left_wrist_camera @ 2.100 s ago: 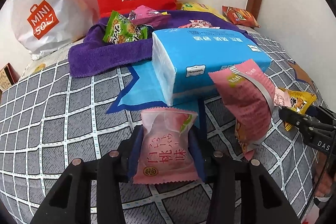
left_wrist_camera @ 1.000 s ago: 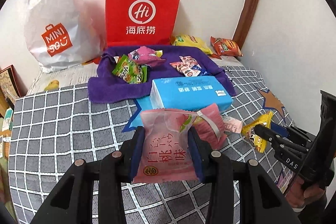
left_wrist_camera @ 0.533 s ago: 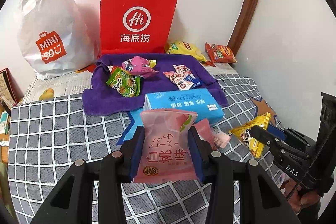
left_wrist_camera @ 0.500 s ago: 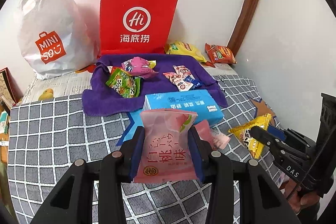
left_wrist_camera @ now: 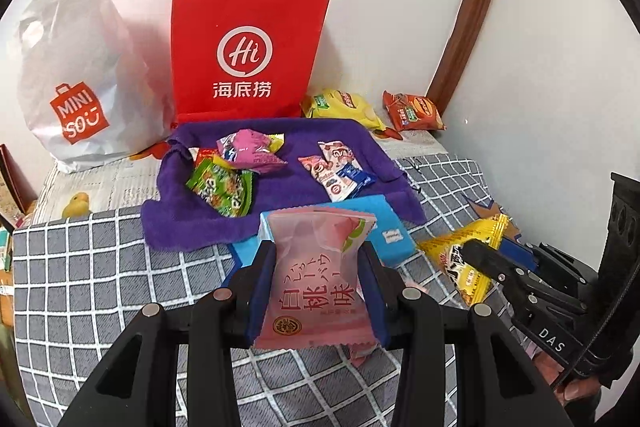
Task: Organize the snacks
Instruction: 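Lift the yellow chip bag with the right tool while the left tool lifts the peach packet, then carry the yellow chip bag onto the purple towel with the right tool while the left carries the peach packet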
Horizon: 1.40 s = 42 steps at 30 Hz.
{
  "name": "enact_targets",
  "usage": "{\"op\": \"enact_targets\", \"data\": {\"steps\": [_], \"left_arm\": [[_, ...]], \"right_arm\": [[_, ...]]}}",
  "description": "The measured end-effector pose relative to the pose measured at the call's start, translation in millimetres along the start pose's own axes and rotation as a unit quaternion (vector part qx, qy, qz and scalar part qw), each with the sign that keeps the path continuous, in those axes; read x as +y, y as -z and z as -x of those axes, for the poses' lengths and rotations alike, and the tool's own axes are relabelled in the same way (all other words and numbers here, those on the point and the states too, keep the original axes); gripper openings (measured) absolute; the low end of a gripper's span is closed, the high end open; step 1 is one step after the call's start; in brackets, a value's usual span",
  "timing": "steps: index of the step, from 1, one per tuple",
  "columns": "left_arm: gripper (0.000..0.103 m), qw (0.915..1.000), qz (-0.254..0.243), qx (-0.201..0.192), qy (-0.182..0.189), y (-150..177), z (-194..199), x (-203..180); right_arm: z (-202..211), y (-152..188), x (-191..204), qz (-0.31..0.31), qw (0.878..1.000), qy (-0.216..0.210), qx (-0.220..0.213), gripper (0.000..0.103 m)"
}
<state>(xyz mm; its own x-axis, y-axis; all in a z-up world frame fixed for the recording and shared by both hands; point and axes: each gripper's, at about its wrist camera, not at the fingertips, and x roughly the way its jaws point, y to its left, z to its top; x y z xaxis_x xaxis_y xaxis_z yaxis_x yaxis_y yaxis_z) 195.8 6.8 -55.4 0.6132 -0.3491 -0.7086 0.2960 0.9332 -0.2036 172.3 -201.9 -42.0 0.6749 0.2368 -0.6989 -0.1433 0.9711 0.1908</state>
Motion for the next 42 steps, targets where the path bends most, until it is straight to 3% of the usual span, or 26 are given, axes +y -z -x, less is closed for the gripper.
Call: {"op": "enact_targets", "data": {"steps": [17,35,42], "left_arm": [[0.039,0.9999,-0.002,-0.010,-0.013,-54,-21,2],[0.039,0.9994,0.015,-0.010,-0.030,-103,-65,28],[0.039,0.9986,0.029,-0.008,-0.043,-110,-79,54]], "right_arm": [[-49,-72,-8,0.007,1.000,0.014,-0.017,0.027],[-107,-118,-27,-0.016,1.000,0.019,-0.017,0.027],[-129,-140,-28,-0.007,1.000,0.017,-0.016,0.027]]}}
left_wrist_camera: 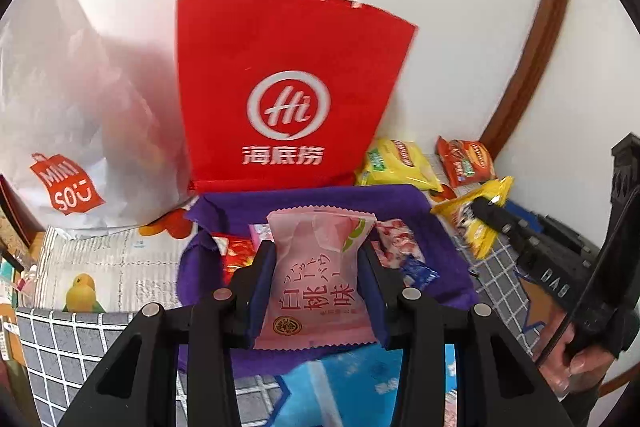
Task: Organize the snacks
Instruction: 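Carry the yellow chip bag onto the purple towel with the right tool while the left carries the peach packet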
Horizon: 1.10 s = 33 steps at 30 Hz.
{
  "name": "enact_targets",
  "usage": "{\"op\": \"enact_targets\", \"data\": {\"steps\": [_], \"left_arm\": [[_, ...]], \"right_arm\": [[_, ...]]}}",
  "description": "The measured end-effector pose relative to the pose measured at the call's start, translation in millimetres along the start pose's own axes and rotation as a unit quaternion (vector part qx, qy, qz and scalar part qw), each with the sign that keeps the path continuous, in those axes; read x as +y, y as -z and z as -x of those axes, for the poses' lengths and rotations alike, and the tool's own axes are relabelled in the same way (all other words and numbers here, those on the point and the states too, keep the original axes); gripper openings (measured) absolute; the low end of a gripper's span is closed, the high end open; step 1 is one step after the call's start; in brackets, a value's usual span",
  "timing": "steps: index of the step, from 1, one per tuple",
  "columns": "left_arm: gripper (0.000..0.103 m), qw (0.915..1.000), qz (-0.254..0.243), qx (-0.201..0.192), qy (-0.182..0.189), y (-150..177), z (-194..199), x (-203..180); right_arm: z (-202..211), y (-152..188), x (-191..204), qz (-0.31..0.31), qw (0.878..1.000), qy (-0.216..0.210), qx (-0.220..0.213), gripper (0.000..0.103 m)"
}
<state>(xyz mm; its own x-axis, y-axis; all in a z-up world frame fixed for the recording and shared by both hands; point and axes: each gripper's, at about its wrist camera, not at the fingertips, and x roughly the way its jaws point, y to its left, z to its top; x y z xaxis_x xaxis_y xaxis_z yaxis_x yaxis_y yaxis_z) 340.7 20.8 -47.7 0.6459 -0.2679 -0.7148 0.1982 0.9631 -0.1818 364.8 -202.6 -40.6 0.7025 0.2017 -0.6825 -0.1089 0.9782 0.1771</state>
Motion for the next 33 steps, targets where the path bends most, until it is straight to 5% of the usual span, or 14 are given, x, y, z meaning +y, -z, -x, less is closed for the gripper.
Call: {"op": "enact_targets", "data": {"steps": [16,33], "left_arm": [[0.039,0.9972,0.016,0.071,0.018,11,-73,14],[0.040,0.9941,0.021,0.105,0.019,23,-108,19]], "right_arm": [[-75,7,-18,0.008,0.998,-0.007,0.062,0.027],[-106,27,-8,0.050,0.992,-0.009,0.114,0.028]]}}
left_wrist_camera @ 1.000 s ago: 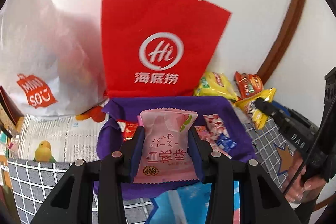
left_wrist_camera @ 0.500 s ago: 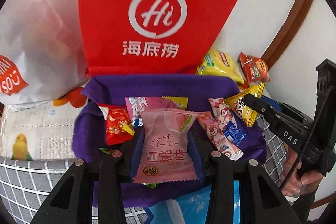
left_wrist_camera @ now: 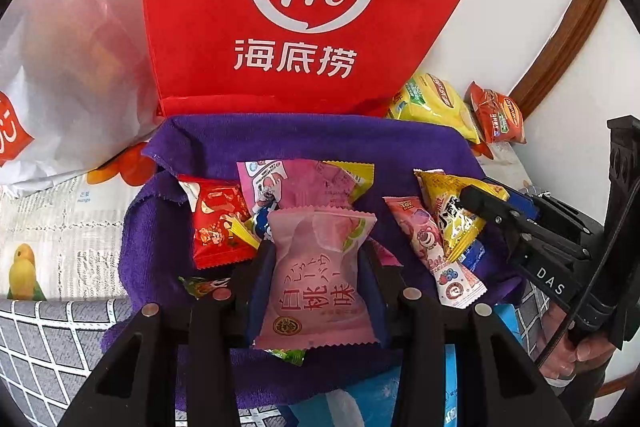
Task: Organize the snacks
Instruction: 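Carry the yellow chip bag onto the purple towel with the right tool while the left carries the peach packet, then open the right tool on the towel while the left tool releases the peach packet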
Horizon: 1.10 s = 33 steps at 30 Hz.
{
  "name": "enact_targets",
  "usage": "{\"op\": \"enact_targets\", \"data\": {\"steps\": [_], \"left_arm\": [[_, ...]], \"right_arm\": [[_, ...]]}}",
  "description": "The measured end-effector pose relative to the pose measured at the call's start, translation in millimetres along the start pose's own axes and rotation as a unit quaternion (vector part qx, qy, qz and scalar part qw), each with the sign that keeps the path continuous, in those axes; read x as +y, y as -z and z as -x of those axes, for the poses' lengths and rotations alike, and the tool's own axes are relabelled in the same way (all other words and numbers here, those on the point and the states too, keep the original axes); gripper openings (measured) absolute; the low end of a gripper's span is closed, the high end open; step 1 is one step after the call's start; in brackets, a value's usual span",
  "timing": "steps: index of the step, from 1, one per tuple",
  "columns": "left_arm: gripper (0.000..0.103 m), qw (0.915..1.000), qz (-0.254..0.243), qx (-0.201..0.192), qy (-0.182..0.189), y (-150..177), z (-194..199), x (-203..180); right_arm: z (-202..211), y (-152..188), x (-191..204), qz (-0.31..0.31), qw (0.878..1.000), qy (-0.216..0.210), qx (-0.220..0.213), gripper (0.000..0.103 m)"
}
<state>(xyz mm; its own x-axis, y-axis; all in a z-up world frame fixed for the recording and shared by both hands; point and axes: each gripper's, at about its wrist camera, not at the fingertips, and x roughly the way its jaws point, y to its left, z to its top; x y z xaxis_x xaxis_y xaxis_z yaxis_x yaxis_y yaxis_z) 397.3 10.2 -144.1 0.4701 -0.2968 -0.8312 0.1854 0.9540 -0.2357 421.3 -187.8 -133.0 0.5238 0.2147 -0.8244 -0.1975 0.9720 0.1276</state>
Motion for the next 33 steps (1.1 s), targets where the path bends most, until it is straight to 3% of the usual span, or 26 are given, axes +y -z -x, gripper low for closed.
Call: {"op": "enact_targets", "data": {"steps": [3,10,14,23,33], "left_arm": [[0.040,1.0000,-0.001,0.000,0.001,0,-2,-1],[0.042,1.0000,-0.003,-0.003,0.004,1,1,-1],[0.060,1.0000,0.003,-0.002,0.002,-2,4,0],[0.062,0.9997,-0.016,-0.021,0.001,-4,34,-10],[0.063,0.9982,-0.032,-0.050,0.008,0,79,-26]], "right_arm": [[2,0,-3,-0.002,1.000,0.004,-0.005,0.028],[16,-3,-5,-0.008,1.000,0.015,-0.019,0.053],[27,-6,1,0.001,0.999,0.023,-0.031,0.062],[57,-7,7,-0.024,0.997,0.019,-0.066,0.065],[109,21,12,-0.015,0.992,0.076,-0.094,0.065]]}}
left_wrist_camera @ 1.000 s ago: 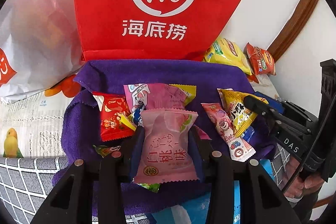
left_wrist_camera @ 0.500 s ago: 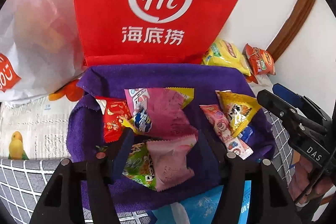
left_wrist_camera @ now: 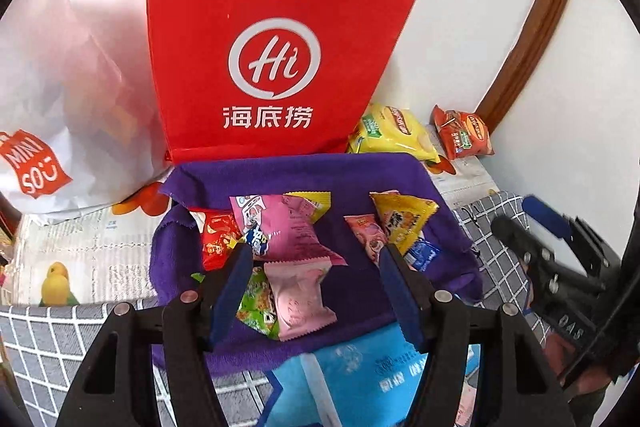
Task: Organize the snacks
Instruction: 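Open the right tool on the towel while the left tool releases the peach packet, then move both open tools back to the snacks beside the tissue box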
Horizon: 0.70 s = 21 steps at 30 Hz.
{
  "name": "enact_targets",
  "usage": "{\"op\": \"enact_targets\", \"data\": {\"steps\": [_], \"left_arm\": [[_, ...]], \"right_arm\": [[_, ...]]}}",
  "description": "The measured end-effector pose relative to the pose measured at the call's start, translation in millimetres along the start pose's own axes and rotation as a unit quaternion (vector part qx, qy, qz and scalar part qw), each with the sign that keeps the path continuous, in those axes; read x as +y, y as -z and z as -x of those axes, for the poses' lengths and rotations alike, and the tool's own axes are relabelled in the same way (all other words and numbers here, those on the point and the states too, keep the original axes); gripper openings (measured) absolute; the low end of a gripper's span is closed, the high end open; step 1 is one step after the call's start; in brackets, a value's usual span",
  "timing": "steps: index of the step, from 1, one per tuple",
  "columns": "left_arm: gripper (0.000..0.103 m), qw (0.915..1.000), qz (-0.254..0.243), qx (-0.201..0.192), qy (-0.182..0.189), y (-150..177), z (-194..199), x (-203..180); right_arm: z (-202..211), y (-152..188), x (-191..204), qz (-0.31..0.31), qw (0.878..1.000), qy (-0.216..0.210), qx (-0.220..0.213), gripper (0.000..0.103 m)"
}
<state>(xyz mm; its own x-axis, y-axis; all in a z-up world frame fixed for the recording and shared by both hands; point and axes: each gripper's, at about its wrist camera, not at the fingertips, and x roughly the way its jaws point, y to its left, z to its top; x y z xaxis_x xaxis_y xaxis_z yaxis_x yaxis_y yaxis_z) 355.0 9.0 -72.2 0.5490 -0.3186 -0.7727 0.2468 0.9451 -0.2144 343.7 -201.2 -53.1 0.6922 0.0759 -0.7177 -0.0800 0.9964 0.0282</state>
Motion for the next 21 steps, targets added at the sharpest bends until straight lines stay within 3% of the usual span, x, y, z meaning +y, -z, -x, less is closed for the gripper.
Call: {"op": "enact_targets", "data": {"steps": [8,12,21], "left_arm": [[0.063,0.9997,-0.020,-0.017,0.001,28,47,-14],[0.063,0.9995,-0.024,-0.016,-0.009,48,62,-14],[0.063,0.9998,0.000,-0.006,-0.017,86,75,-1]], "right_arm": [[26,35,-4,-0.011,0.999,-0.005,0.050,0.065],[35,58,-6,-0.031,0.996,-0.031,0.084,0.053],[58,102,-12,-0.051,0.994,-0.026,0.097,0.052]]}}
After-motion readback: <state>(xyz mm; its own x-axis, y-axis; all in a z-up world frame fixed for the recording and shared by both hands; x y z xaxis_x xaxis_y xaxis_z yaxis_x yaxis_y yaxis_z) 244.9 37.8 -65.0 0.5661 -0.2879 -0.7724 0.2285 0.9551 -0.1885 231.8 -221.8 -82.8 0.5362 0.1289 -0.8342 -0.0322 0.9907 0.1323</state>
